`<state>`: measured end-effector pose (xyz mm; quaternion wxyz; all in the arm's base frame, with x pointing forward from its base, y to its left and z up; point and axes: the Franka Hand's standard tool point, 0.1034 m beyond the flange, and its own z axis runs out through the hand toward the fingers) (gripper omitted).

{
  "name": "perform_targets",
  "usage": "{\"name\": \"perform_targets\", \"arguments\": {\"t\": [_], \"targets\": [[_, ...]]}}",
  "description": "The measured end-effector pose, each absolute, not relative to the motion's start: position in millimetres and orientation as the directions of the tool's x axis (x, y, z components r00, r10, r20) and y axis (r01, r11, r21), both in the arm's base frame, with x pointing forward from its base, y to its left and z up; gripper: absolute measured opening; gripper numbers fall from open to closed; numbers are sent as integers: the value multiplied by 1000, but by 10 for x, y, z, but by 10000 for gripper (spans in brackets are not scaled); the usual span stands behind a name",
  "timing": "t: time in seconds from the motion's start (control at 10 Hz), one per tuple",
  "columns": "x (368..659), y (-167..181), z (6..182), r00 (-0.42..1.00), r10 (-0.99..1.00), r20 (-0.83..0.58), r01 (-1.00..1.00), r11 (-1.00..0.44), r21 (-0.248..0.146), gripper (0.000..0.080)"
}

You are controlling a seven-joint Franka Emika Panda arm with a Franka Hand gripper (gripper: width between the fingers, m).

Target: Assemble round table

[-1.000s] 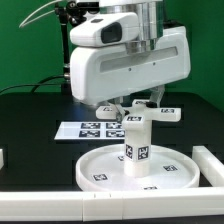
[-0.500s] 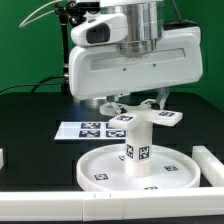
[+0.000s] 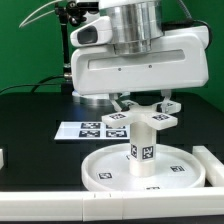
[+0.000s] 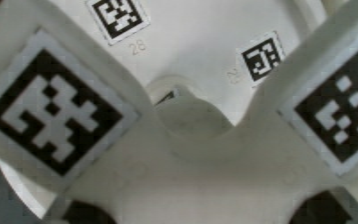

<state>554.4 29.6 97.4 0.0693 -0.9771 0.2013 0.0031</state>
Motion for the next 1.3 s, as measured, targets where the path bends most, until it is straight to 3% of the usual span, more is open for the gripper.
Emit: {"name": "perform_targets", "arguments": {"t": [0.6, 0.9, 1.3], "targets": [[5552, 287, 972, 733, -676, -75, -679, -723, -124, 450], [5549, 281, 972, 512, -853, -103, -857, -498, -131, 450], [5553, 279, 971, 161, -971, -178, -984, -143, -111, 450]]}}
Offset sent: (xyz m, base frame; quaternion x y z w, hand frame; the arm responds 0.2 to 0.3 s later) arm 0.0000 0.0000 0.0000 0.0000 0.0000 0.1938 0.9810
